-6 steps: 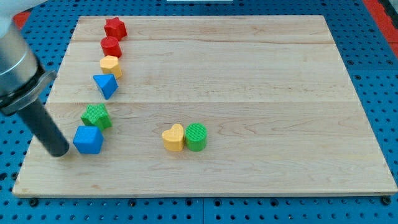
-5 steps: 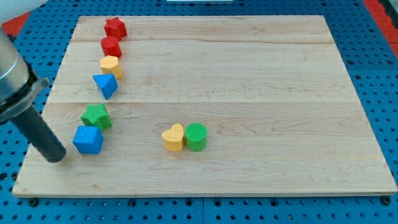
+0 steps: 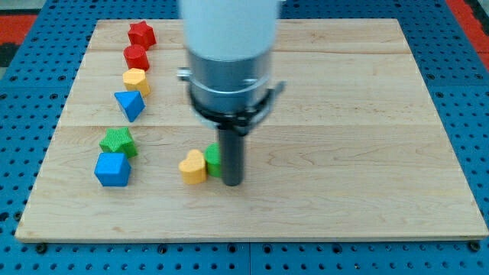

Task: Push the yellow heart and green circle to the left side of the board

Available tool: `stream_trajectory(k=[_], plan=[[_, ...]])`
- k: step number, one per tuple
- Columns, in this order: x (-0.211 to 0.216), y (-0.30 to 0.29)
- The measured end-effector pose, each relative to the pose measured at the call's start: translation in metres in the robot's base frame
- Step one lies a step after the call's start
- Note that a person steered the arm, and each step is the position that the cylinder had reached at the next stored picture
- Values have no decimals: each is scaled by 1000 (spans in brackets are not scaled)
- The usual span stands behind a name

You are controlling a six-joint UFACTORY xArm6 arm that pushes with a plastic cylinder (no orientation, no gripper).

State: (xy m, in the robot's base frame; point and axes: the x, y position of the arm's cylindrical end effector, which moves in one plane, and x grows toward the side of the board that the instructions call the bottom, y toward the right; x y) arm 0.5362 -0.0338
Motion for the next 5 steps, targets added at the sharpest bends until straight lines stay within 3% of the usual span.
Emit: stream_trajectory(k=[1,2,5], plan=[[-26,20],[-40,-20],[-22,-71]])
